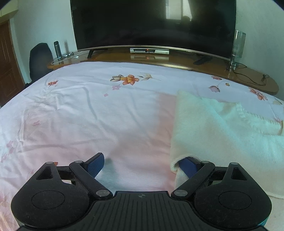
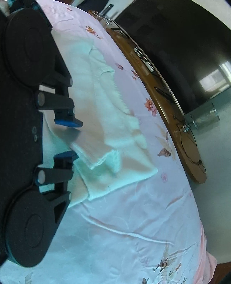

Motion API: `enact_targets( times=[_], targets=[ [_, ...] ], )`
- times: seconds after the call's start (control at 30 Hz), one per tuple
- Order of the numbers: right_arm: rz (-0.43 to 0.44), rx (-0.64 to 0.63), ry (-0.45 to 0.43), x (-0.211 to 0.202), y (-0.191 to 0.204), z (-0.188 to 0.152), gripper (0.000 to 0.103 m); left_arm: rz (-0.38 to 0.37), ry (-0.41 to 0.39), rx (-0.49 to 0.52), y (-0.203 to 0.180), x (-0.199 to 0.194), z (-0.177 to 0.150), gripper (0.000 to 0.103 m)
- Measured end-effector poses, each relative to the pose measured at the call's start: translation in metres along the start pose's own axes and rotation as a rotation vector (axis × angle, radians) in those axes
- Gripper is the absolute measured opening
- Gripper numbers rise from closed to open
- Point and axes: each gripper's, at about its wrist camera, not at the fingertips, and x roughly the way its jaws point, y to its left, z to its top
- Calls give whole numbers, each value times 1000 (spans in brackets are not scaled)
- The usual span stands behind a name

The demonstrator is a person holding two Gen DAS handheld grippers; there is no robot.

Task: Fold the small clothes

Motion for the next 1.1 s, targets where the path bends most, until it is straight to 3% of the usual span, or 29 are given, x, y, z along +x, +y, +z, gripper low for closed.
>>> enact_targets(
  times=[0.03,0.07,0.1,0.13,0.17,0.27,0.3,0.33,0.4,0.47,0.5,0.57,0.67,0.77,0.9,0.93,0.97,1.0,1.03,1.1],
  targets=[
    [10,15,-4,1,-2,0,45,0,-2,-4,0,0,0,91],
    [7,13,-5,3,-3,1,42,1,-5,-12,1,0,0,91],
    [4,7,-11,3,-5,0,37,0,-5,-22,1,0,0,91],
    [0,0,-21,4,-4,1,17,-2,-1,-31,2,1,0,91],
    [-1,-11,-22,6,-4,2,7,-4,1,-43,3,1,-1,91],
    [-4,-80,-59,6,6,7,6,-3,-3,-88,7,3,-2,90],
    [-4,-117,-79,7,12,9,6,-2,-12,-109,9,3,-3,84],
    [-2,-143,-94,8,17,12,6,-5,-17,-130,11,3,-3,69],
    [24,-194,-142,5,31,19,6,-21,-20,-161,12,4,-4,62],
    [67,-221,-210,-4,40,28,6,-47,-35,-182,12,2,-5,46],
    [82,-247,-257,-13,44,31,6,-59,-40,-194,11,1,-6,41],
    [72,-295,-308,-19,45,33,6,-59,-63,-192,8,-3,-9,40],
    [3,-276,-194,10,24,34,6,-45,-64,-102,1,-2,-15,41],
    [-45,-244,-85,36,1,30,6,-53,-59,-92,3,-2,-14,41],
    [-40,-210,-61,34,-6,26,6,-63,-28,-49,2,-6,-10,41],
    [-21,-189,-46,33,-7,28,13,-66,-19,-25,1,-10,-9,43],
    [7,-151,-28,30,-11,30,18,-75,-2,4,2,-13,-8,50],
    [41,-108,-16,27,-14,32,21,-75,11,20,3,-16,-7,75],
    [64,-80,-8,24,-18,34,28,-64,5,30,6,-22,-7,90],
    [81,-41,-8,23,-24,35,30,-69,-40,32,16,-37,-7,91]
  ],
)
